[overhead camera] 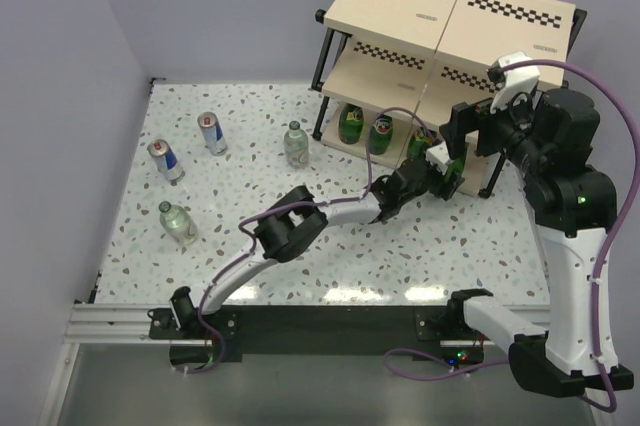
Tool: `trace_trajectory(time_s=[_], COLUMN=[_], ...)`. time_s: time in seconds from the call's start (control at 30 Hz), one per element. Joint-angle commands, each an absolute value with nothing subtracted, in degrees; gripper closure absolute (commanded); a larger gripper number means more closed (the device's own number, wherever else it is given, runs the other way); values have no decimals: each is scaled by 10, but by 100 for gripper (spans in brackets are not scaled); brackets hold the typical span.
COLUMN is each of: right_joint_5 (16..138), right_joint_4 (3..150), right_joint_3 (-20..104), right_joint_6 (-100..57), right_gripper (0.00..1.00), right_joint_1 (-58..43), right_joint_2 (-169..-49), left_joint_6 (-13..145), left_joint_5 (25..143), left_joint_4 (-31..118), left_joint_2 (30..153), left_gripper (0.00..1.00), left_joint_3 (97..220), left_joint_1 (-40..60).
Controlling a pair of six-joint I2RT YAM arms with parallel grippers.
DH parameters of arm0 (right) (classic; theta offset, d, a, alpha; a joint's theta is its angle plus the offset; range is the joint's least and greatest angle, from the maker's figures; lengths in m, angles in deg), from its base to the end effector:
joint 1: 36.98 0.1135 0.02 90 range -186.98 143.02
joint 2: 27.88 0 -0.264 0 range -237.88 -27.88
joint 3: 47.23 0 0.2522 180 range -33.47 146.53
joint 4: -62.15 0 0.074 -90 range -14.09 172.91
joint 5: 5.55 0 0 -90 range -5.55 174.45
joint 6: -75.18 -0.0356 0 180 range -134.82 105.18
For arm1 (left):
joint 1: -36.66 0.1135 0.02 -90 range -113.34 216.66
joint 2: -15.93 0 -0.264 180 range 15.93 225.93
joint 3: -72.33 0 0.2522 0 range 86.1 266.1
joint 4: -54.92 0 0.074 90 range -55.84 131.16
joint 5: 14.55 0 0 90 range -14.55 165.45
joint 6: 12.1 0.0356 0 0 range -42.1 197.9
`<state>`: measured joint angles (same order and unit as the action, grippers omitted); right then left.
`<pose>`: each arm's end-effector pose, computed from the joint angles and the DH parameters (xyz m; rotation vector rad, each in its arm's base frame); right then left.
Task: Place and organize the beverage onto the shelf
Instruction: Place the drink on the shelf.
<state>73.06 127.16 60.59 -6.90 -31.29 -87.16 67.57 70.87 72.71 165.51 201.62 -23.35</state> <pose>0.1551 0.0225 0.4986 -0.3561 1.8209 0.1576 0.2992 -0.5127 0.1549 0.6497 1.5573 -0.8746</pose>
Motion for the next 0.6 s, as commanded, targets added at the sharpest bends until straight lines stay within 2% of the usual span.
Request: trace_trajectory(time_s=[0.0, 0.57], right_joint_5=[743, 743], right_joint_4=[1272, 1271], right_joint_3=[626, 619], right_joint_6=[-77, -76], right_gripper=[1, 1], right_joint_1=[-310, -310], right_joint_2=[-872, -873], left_joint_6=[686, 705], left_joint_5=[699, 698], left_joint_4=[835, 884], left_joint_2=[1633, 1671], left_gripper=[100, 100], left_joint_3=[2072, 2109], left_joint_1=[-232, -221])
